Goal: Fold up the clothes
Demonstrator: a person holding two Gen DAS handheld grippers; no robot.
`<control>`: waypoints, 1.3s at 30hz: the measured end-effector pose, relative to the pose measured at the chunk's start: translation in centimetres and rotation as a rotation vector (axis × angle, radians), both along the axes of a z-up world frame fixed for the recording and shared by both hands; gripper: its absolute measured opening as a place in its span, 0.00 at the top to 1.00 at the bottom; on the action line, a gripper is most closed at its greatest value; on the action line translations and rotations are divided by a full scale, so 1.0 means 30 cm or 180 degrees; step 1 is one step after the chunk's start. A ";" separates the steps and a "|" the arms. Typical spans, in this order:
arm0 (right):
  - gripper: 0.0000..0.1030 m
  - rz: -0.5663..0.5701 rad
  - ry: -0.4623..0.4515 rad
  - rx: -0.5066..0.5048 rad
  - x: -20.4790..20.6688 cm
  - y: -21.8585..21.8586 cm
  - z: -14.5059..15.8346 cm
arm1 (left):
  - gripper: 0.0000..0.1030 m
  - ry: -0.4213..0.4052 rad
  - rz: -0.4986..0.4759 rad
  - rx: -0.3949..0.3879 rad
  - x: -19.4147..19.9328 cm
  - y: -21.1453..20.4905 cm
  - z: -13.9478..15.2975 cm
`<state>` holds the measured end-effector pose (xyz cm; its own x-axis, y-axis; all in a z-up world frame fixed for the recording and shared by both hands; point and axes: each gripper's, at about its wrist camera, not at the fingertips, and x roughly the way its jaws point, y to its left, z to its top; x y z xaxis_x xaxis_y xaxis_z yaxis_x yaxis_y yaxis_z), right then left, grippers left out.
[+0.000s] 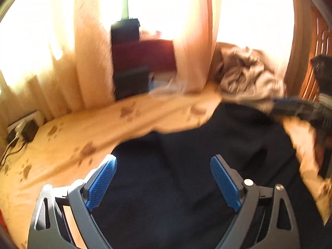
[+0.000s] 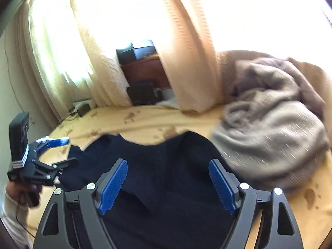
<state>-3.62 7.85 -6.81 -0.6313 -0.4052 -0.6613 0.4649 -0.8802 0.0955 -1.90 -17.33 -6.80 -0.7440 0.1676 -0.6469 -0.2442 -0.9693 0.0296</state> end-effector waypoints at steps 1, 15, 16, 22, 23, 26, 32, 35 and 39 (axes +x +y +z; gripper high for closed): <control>0.20 0.0072 -0.0003 0.0129 -0.005 -0.045 -0.013 | 0.06 0.0018 0.0025 -0.0126 -0.026 0.019 -0.013; 0.14 0.0303 -0.0499 0.0142 -0.103 -0.039 -0.094 | 0.01 -0.0198 0.0180 -0.0141 -0.095 -0.043 -0.129; 0.14 0.0230 -0.0431 0.0079 -0.116 -0.022 -0.059 | 0.01 -0.0161 0.0184 0.0009 -0.098 -0.051 -0.104; 0.14 0.0295 -0.0560 0.0173 -0.269 -0.078 -0.074 | 0.00 -0.0532 0.0119 0.0609 -0.236 -0.035 -0.127; 0.14 0.0331 -0.0604 0.0206 -0.297 -0.094 -0.087 | 0.00 -0.0651 0.0173 0.0634 -0.264 -0.036 -0.155; 0.13 0.0351 -0.0725 0.0565 -0.349 -0.139 -0.171 | 0.01 -0.0888 0.0362 0.0562 -0.324 -0.045 -0.238; 0.05 0.0330 -0.0535 0.0615 -0.282 -0.132 -0.140 | 0.00 -0.0862 0.0351 0.0252 -0.345 -0.012 -0.255; 0.05 0.0271 -0.0426 0.0644 -0.236 -0.127 -0.110 | 0.00 -0.0820 0.0361 0.0397 -0.303 -0.029 -0.229; 0.05 0.0192 -0.0282 0.0682 -0.175 -0.120 -0.071 | 0.00 -0.0679 0.0127 0.0506 -0.170 -0.020 -0.179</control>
